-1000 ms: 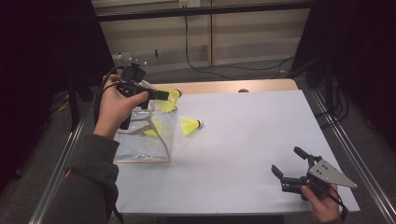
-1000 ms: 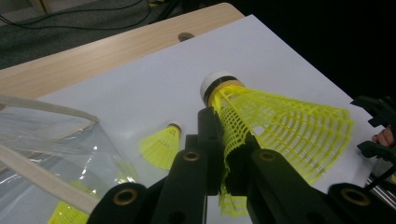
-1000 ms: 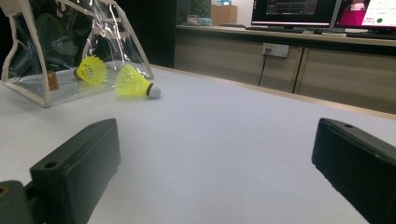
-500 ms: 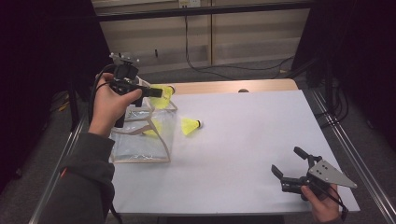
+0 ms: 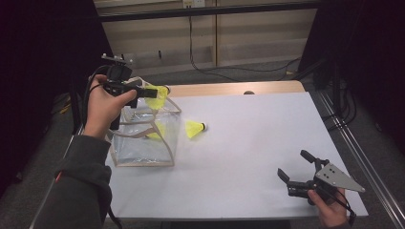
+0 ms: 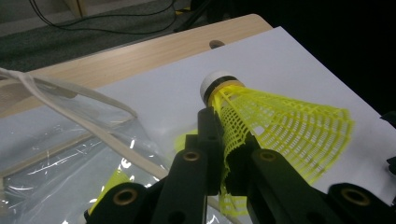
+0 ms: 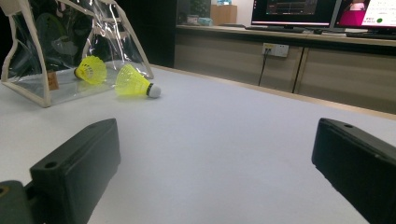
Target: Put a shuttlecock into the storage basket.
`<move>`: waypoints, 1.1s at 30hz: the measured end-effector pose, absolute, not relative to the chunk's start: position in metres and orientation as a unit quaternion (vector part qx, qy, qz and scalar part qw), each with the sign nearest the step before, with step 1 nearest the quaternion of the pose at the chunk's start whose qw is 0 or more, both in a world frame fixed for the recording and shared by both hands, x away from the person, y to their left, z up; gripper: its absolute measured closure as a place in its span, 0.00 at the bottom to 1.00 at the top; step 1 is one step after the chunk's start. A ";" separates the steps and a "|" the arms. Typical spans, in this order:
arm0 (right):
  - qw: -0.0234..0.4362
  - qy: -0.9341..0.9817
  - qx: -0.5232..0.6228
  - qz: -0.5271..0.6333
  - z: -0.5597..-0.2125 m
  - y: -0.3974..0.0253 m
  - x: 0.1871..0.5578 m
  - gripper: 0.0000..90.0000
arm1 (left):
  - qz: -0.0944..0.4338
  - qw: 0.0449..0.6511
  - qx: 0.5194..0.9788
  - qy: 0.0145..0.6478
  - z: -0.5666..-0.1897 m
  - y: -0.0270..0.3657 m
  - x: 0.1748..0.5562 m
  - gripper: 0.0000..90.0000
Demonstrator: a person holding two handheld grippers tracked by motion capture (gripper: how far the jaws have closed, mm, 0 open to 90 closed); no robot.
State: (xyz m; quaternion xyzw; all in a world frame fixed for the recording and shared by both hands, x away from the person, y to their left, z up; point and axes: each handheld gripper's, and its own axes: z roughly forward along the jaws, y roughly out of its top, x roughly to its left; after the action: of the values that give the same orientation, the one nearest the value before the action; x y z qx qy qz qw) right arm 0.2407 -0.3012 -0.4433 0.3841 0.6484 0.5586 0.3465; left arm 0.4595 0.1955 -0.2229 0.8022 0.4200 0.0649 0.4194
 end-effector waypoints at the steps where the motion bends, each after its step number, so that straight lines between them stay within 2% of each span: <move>1: 0.347 0.648 0.384 0.559 -0.443 -0.301 0.241 0.01 | 0.065 0.420 0.801 0.421 -0.223 0.197 0.460 0.97; 33: 0.346 0.648 0.385 0.559 -0.443 -0.301 0.240 0.01 | 0.093 0.411 0.786 0.453 -0.224 0.226 0.467 0.97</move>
State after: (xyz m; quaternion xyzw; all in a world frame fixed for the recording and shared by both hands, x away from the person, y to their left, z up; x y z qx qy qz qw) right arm 0.2405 -0.3014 -0.4434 0.3850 0.6478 0.5587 0.3463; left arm 0.4670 0.2258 -0.2239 0.7858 0.4527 0.0933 0.4110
